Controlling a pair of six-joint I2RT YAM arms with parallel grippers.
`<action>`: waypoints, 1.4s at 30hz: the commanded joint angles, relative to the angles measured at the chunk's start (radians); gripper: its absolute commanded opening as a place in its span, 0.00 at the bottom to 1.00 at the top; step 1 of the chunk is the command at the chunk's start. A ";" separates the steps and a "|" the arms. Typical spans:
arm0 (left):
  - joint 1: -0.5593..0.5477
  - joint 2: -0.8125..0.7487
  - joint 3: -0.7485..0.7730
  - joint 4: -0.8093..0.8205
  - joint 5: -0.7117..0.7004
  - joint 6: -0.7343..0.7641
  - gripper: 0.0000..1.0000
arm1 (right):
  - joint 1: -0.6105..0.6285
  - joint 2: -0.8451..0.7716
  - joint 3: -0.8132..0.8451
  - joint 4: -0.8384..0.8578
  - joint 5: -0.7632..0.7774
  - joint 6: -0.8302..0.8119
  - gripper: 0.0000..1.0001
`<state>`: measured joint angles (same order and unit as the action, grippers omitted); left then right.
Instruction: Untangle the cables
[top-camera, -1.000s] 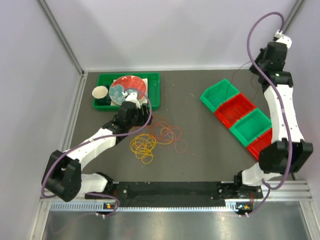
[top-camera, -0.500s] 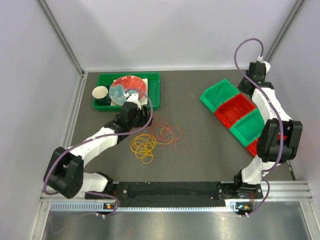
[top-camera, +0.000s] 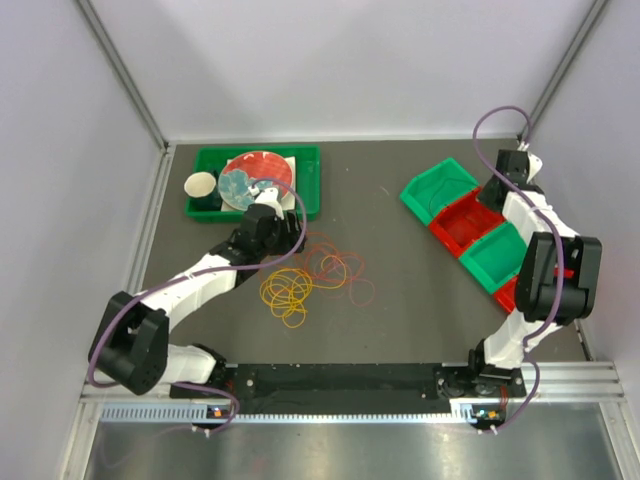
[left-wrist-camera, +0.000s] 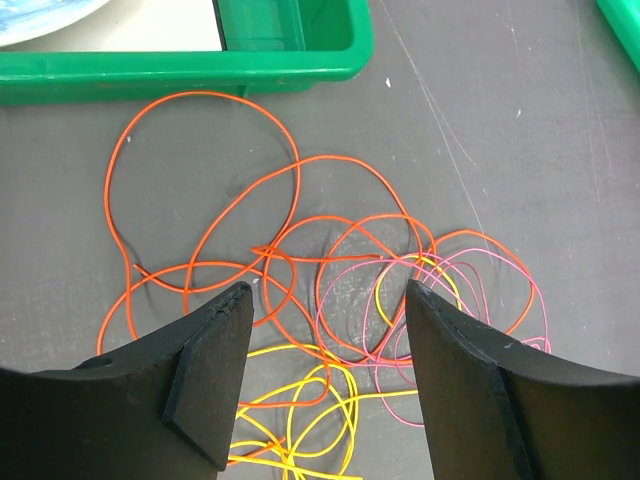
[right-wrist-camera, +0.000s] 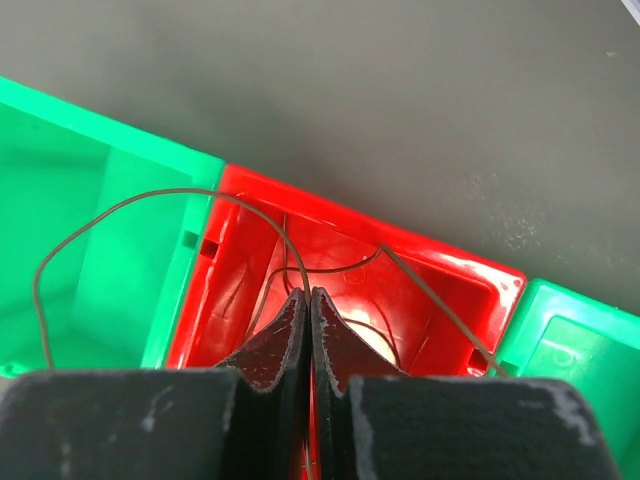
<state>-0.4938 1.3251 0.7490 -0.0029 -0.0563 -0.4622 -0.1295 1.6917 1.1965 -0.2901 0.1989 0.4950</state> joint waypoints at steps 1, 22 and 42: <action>-0.002 -0.004 -0.008 0.046 0.012 0.000 0.67 | -0.007 0.010 -0.005 0.058 0.030 0.011 0.00; -0.002 -0.009 -0.005 0.049 0.036 -0.010 0.66 | -0.007 -0.015 0.089 -0.010 -0.079 -0.012 0.42; -0.002 -0.023 0.003 0.030 0.026 -0.015 0.66 | 0.171 0.072 0.271 -0.150 -0.058 -0.044 0.46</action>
<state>-0.4938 1.3251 0.7422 -0.0017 -0.0196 -0.4732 0.0029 1.6592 1.3724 -0.3904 0.1436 0.4412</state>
